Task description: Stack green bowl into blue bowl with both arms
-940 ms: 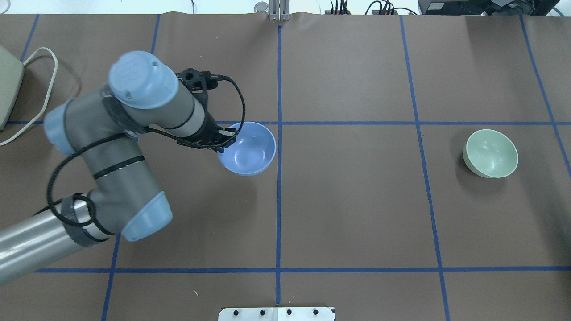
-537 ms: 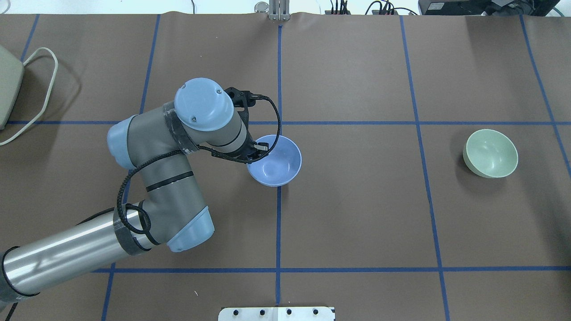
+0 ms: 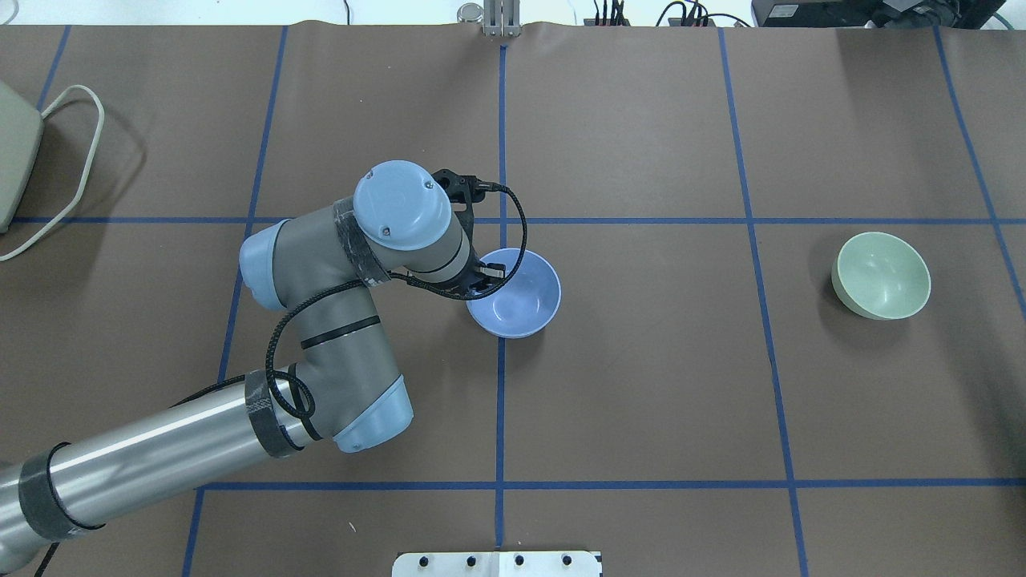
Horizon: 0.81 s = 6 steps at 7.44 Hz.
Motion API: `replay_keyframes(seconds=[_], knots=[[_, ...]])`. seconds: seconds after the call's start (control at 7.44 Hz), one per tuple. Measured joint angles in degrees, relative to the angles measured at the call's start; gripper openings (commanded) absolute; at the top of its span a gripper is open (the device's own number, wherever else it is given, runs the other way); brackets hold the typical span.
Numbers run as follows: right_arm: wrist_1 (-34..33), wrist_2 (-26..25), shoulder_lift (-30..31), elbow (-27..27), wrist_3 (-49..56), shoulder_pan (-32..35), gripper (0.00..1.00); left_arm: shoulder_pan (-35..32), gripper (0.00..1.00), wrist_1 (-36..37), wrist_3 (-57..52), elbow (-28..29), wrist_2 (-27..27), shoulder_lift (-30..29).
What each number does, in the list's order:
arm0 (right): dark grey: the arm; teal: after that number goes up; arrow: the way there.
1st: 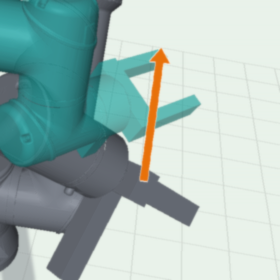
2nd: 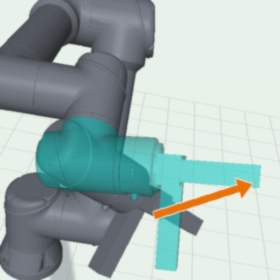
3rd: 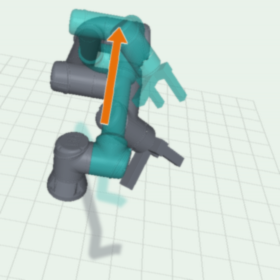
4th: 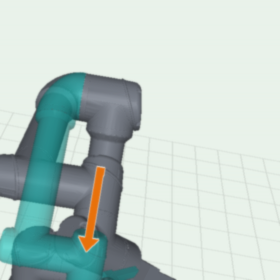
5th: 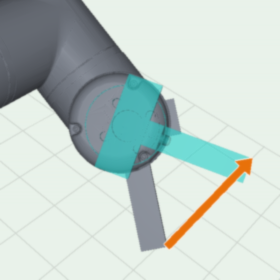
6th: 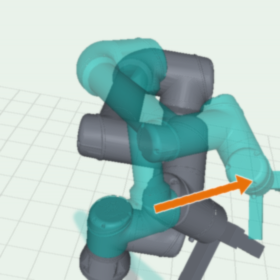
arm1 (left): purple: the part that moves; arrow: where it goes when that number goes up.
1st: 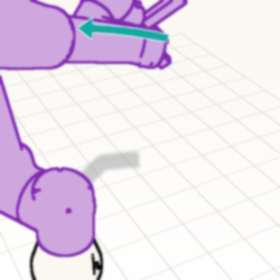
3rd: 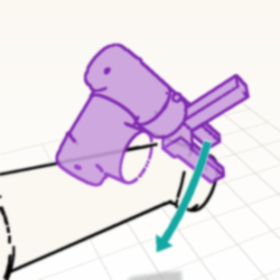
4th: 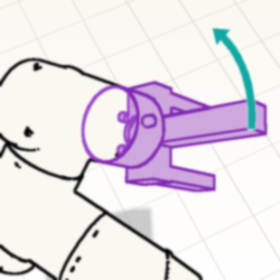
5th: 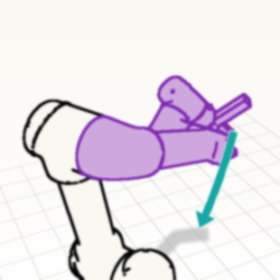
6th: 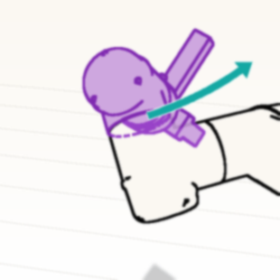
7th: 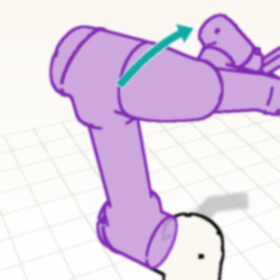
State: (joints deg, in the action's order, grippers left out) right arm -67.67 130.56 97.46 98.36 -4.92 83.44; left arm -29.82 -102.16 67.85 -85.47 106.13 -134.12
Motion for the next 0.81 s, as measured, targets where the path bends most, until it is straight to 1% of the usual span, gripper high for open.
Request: replay_keyframes(seconds=[0.27,0.54,0.67,0.81], knots=[[0.0,0.0,-0.1,0.0,-0.1,-0.2,1.00,0.4,0.98,-1.2,-0.2,0.6,-1.0,0.0],[0.0,0.0,-0.2,0.0,-0.4,-0.4,1.00,0.4,0.98,-1.9,-0.3,0.4,-1.2,0.2],[0.0,0.0,-0.2,0.1,-1.0,-0.5,1.00,-0.1,0.98,-2.5,-0.3,-0.5,-1.1,0.3],[0.0,0.1,-0.2,0.3,-2.5,-0.9,1.00,-1.8,0.98,-1.2,-0.4,-2.7,0.2,0.6]])
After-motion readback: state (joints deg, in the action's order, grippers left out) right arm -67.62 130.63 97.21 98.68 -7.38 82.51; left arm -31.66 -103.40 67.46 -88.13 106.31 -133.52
